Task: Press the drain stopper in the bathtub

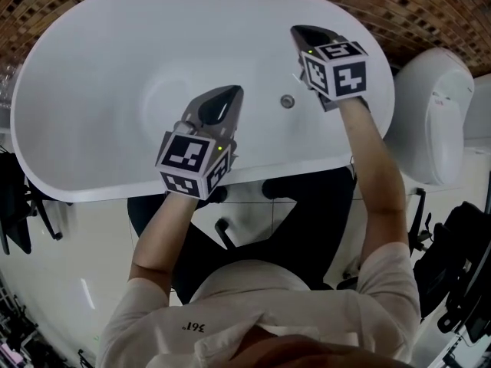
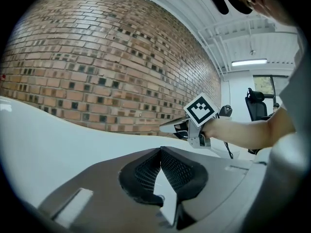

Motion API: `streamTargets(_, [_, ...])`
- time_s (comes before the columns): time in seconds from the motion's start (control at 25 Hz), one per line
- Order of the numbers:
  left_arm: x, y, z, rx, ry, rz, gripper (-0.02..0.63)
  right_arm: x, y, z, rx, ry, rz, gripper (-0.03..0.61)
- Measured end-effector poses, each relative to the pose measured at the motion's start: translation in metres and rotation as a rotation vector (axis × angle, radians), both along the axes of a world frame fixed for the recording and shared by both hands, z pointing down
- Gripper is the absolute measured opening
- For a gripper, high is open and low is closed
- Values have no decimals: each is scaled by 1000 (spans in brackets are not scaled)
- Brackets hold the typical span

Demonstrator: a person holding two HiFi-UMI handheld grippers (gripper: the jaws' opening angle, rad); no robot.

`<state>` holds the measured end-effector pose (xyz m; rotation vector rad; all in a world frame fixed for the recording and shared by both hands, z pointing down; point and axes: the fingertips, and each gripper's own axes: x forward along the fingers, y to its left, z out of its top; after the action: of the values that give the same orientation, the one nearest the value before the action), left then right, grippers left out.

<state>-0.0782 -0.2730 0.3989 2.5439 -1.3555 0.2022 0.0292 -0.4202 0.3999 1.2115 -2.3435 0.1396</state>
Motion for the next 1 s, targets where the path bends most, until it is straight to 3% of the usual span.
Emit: streamTargets(1.0, [21, -42, 107, -208, -26, 51, 6, 6, -52, 233, -298, 206, -18, 9])
